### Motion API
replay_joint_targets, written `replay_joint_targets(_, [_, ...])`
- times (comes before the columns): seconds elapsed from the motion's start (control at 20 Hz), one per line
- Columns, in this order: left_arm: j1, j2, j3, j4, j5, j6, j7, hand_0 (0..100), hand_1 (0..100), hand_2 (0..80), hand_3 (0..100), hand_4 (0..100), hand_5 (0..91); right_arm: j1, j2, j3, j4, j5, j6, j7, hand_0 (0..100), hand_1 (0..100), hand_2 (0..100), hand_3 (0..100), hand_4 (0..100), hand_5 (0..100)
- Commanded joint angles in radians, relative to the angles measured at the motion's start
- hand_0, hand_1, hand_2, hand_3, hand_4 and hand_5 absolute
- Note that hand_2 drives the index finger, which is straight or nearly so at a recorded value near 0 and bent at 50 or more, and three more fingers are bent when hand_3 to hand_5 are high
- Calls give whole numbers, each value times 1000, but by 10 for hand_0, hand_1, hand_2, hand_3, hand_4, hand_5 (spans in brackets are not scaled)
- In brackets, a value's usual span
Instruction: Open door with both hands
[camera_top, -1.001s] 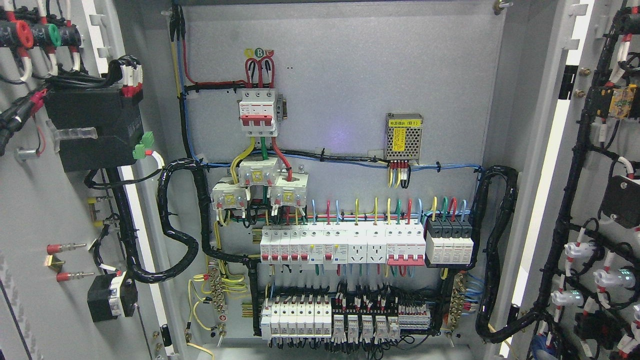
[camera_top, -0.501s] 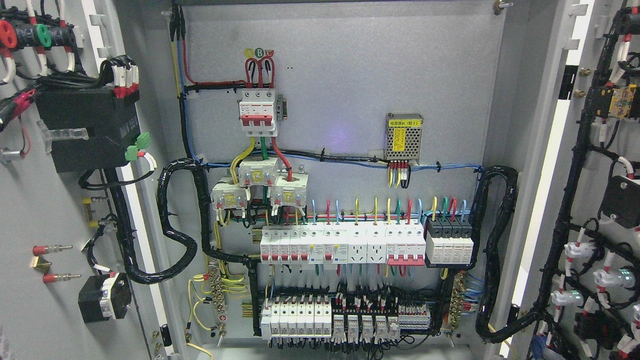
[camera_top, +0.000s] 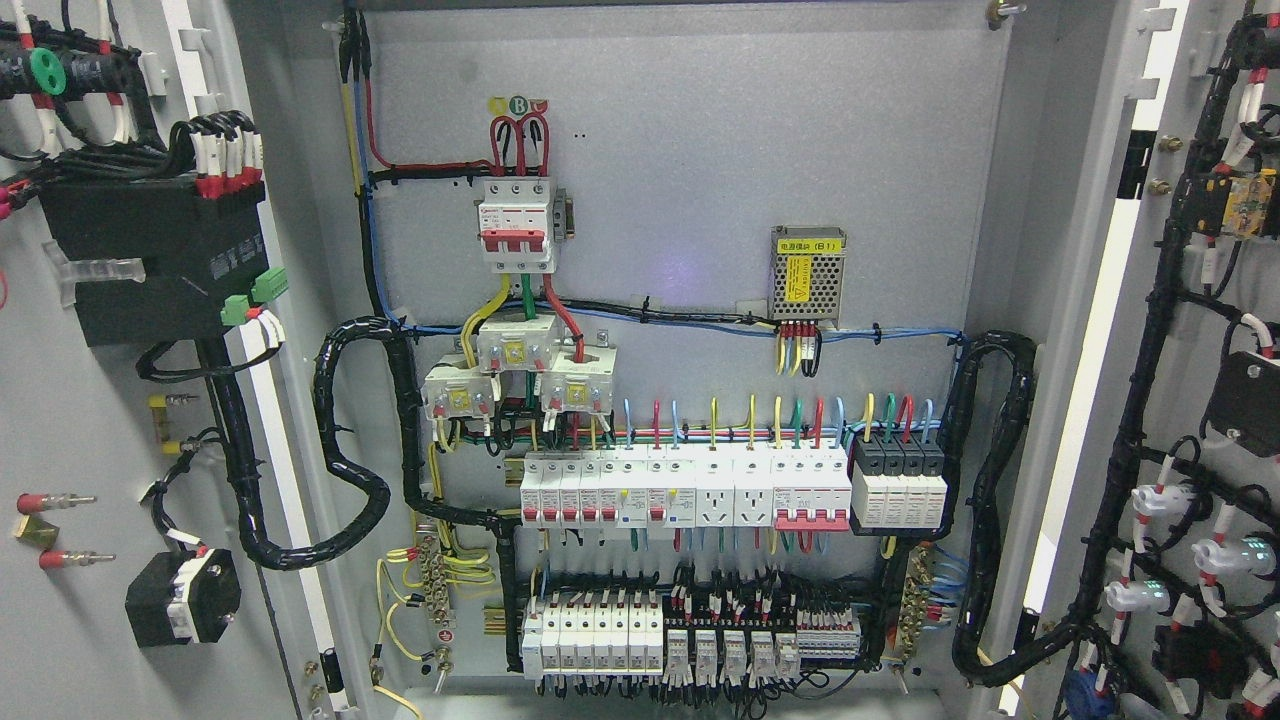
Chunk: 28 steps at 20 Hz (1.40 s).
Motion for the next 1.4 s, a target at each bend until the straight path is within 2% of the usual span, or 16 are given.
replay_joint_targets(0.0, [3,44,97,16,48,-10,0,0,0,0,0,42,0,23,0,-17,6,-4,-2,27,0,0,0,0,0,0])
replay_joint_targets(0.5, [6,44,157,50,69,-5,-1,0,0,0,0,42,0,26,-9,-25,25,-48,3,32,0,0,0,0,0,0])
replay_joint_targets(0.65, [6,46,177,55,71,36,-1,0,0,0,0,42,0,23,-9,-34,36,-63,4,32,0,0,0,0,0,0])
replay_joint_targets(1.0, [-8,60,224,59,95,105,0,0,0,0,0,42,0,23,-9,-79,46,-119,4,32,0,0,0,0,0,0])
replay_joint_targets(1.35, [-26,63,244,70,114,116,0,0,0,0,0,42,0,24,-9,-115,59,-120,3,36,0,0,0,0,0,0])
